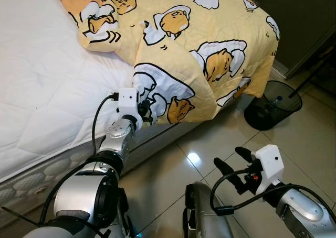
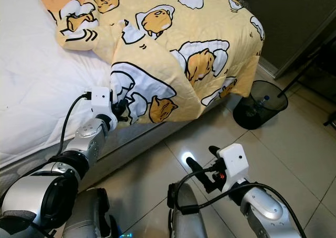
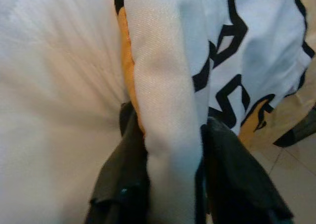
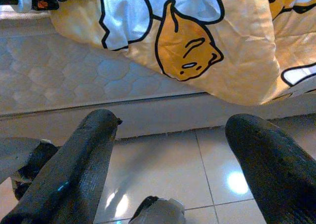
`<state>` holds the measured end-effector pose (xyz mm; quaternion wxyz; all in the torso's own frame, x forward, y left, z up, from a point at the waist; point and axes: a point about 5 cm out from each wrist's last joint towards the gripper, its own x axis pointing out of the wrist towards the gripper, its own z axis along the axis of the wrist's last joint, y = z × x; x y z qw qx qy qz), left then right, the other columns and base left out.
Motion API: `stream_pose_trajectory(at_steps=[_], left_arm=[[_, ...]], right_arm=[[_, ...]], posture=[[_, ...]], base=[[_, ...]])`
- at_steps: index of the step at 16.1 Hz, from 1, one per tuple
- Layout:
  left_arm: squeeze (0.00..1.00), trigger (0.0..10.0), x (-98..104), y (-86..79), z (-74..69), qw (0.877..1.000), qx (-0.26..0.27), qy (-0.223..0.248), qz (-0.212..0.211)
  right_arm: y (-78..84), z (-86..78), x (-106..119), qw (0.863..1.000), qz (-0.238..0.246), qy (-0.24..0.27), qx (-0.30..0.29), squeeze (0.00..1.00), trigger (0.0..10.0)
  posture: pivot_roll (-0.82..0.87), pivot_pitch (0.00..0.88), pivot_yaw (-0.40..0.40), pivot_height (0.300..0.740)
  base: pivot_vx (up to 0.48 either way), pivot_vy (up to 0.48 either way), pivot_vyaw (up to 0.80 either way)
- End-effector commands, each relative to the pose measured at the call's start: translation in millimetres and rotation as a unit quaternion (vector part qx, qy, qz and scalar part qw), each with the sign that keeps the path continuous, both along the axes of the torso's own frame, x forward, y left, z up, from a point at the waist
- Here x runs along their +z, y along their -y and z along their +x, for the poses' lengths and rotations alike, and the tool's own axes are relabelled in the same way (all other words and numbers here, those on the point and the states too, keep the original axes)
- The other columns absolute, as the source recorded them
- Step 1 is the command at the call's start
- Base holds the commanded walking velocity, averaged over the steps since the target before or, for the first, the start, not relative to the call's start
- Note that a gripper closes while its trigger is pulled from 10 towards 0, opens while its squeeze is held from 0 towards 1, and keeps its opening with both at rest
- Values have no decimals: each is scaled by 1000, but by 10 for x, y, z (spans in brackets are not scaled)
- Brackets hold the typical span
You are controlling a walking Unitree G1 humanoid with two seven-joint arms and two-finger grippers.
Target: Clean up the room
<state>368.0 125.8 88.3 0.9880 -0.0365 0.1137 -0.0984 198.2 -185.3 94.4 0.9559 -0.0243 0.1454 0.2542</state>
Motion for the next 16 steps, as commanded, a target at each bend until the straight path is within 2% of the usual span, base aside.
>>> stream_pose_trajectory(at_steps=[1, 6, 10, 16], left_arm=[[0, 0, -157, 140, -96, 999, -35, -32, 4], [0, 0, -157, 123, -104, 999, -39, -22, 3], [0, 0, -125, 122, -97, 997, -71, -6, 31], [0, 0, -267, -16, -221, 988, -128, -8, 81]], right_arm=[[64, -17, -35, 1000, -6, -10, -13, 0, 10000], [79, 13, -49, 1000, -8, -9, -23, 0, 10000], [103, 82, -11, 1000, -5, -1, -27, 0, 10000], [89, 177, 45, 1000, 1, 13, -22, 0, 10000]], posture=[[-291, 148, -134, 622], [-293, 138, -123, 622], [-277, 116, -104, 622], [-248, 97, -75, 622]], base=[[0, 0, 0], [0, 0, 0], [0, 0, 0], [0, 0, 0]])
